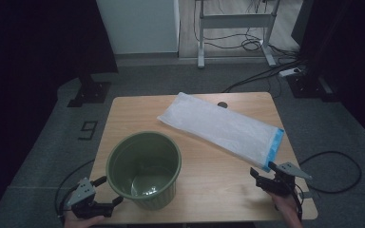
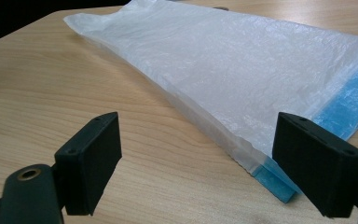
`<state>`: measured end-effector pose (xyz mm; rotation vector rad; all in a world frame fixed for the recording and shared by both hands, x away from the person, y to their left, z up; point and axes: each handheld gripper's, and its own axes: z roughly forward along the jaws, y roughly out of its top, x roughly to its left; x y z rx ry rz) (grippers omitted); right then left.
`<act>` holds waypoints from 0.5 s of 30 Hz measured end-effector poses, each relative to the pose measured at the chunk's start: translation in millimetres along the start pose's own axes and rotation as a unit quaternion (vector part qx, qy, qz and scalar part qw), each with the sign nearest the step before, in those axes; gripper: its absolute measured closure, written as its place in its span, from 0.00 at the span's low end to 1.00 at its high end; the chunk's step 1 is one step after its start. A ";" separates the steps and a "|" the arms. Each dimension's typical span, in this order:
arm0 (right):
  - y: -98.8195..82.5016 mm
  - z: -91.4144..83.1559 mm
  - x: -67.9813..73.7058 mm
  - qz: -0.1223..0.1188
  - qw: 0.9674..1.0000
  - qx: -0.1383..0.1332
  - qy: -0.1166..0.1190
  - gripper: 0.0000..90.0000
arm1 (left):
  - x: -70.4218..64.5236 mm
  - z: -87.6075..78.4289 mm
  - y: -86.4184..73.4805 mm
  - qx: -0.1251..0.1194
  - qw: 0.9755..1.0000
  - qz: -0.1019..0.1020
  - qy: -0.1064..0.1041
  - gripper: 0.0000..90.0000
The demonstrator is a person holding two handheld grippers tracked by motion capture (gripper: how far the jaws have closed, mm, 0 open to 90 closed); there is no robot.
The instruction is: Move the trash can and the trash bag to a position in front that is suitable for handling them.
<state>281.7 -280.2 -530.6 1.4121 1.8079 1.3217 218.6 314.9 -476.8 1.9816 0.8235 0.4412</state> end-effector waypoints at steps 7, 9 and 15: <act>-0.1 1.9 0.0 0.000 1.000 0.002 0.002 0.17 | -21.5 21.3 17.7 -0.001 0.998 0.028 -0.048 0.04; -0.3 1.9 -0.3 0.000 1.000 0.003 0.002 0.17 | -23.8 27.0 20.3 0.001 0.998 0.029 -0.051 0.04; 0.7 1.2 -1.8 0.007 1.000 0.001 0.011 0.17 | -27.5 48.0 27.2 0.014 0.998 0.033 -0.056 0.04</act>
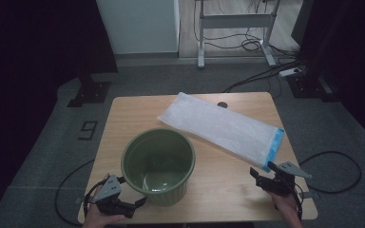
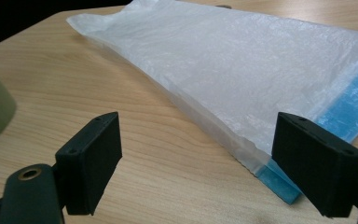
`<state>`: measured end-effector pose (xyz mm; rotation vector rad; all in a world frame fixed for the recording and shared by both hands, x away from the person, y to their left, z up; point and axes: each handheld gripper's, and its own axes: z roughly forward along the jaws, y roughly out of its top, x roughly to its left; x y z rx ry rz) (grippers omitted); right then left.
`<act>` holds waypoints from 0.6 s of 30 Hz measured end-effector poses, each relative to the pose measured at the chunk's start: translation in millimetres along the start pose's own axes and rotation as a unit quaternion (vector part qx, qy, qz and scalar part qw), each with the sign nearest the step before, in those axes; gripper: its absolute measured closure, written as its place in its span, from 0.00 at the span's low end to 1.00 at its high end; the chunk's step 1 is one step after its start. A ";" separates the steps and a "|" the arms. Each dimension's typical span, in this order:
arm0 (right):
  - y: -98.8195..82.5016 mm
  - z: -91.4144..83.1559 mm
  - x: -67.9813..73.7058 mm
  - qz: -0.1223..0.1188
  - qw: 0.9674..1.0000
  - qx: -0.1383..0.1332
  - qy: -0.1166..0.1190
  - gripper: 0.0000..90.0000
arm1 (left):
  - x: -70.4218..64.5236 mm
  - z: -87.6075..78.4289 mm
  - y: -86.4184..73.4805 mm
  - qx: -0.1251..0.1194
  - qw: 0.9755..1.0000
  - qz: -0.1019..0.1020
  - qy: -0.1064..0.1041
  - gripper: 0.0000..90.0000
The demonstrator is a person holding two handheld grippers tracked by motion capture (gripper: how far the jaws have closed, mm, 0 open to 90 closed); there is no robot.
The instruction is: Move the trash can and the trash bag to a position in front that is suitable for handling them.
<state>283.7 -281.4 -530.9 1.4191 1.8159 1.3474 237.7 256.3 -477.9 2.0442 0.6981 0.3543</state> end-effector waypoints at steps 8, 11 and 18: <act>0.9 3.4 -2.3 0.006 1.000 0.000 0.006 0.17 | 0.3 28.4 13.0 0.009 1.000 0.001 -0.020 0.03; 1.7 6.5 -1.6 0.004 1.000 0.000 0.008 0.18 | 0.6 45.0 25.2 0.017 0.999 0.011 -0.032 0.03; 0.8 7.6 3.7 -0.006 1.000 0.003 0.008 0.18 | -2.9 72.2 47.9 0.025 0.999 0.022 -0.034 0.03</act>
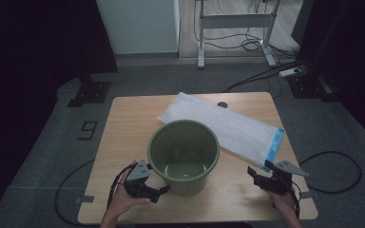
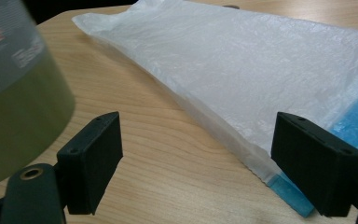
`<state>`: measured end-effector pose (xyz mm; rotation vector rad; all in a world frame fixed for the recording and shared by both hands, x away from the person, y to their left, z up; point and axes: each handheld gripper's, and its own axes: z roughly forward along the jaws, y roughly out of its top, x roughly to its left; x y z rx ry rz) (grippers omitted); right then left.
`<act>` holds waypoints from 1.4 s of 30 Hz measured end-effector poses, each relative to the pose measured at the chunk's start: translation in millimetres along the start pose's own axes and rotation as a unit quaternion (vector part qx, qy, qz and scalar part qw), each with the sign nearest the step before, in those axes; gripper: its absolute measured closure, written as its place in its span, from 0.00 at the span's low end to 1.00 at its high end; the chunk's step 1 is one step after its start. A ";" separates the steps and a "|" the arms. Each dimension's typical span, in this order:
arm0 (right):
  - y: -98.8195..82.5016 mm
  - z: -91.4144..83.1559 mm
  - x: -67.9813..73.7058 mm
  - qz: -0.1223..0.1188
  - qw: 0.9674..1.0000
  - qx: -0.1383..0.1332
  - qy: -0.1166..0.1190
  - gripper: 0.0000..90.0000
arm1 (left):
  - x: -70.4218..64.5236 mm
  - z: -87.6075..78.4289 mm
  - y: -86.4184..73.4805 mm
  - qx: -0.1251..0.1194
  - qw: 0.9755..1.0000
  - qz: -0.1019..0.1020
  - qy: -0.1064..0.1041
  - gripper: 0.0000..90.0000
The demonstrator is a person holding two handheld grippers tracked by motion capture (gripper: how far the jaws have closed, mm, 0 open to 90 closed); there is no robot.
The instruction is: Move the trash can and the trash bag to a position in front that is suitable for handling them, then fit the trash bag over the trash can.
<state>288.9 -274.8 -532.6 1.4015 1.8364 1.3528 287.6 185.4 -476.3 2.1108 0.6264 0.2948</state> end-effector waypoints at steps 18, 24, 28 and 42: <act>-2.7 -11.0 -3.5 -0.012 1.000 -0.002 -0.007 0.19 | -9.1 -9.5 -20.9 0.003 0.996 -0.041 0.074 0.05; -2.6 -4.5 3.4 -0.037 0.999 0.007 -0.018 0.19 | 2.5 -22.5 -35.4 0.008 0.994 -0.060 0.094 0.05; -1.1 3.9 9.6 -0.064 0.997 0.014 -0.030 0.19 | 12.4 -26.9 -41.8 0.010 0.991 -0.079 0.106 0.05; 24.5 55.4 20.2 -0.091 0.994 0.050 -0.035 0.21 | 25.4 -36.4 -58.7 0.023 0.985 -0.109 0.133 0.07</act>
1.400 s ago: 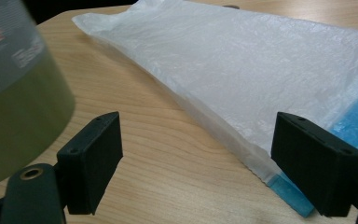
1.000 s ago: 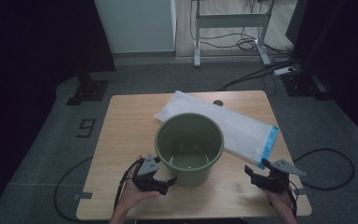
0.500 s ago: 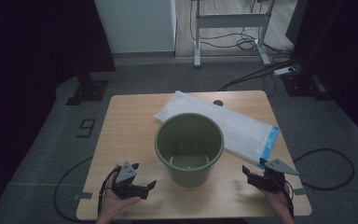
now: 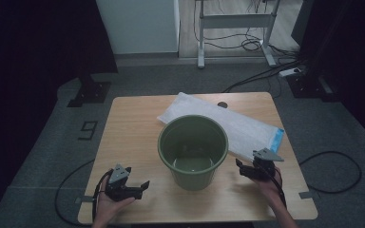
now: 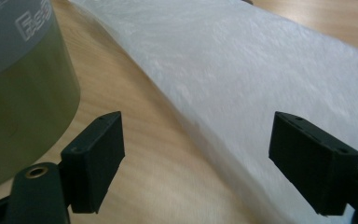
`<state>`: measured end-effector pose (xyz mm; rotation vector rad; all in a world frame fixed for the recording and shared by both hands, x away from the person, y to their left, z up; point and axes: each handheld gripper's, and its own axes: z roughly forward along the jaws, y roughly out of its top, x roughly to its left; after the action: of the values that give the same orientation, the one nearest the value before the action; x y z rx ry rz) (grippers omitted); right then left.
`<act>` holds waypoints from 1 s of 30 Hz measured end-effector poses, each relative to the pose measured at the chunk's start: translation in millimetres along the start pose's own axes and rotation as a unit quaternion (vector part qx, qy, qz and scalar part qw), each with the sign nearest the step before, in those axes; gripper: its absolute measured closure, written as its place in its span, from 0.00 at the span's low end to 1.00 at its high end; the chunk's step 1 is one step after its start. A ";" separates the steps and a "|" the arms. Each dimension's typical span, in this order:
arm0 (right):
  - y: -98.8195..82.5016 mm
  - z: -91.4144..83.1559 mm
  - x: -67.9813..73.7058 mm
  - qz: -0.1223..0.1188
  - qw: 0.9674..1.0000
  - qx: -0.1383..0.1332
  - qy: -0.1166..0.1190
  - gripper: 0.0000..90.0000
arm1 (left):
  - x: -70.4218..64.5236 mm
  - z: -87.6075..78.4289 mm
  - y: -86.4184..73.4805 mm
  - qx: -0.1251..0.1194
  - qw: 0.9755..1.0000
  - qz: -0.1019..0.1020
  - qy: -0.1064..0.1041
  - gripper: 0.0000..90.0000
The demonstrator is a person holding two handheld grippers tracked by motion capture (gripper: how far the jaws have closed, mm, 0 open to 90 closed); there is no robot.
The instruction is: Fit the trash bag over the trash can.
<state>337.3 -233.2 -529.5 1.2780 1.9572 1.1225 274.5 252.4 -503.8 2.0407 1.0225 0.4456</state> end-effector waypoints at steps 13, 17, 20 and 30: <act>10.0 63.9 -2.9 0.003 0.996 0.089 -0.006 0.29 | 9.8 6.1 -9.0 0.013 1.000 -0.014 -0.012 0.08; 10.3 62.9 -4.4 0.007 0.996 0.088 -0.009 0.49 | 10.9 6.8 -10.2 0.012 1.000 -0.017 -0.012 0.09; 11.0 59.7 -9.2 0.019 0.996 0.090 -0.014 0.76 | 11.8 6.9 -10.6 0.009 1.000 -0.019 -0.015 0.09; -2.3 28.1 -17.7 0.007 0.996 0.083 -0.017 0.98 | 18.1 9.8 -11.2 0.008 1.000 -0.023 -0.017 0.11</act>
<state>365.5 -240.1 -545.8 1.3892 2.0533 0.9546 285.7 265.9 -519.4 2.0274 1.0540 0.3783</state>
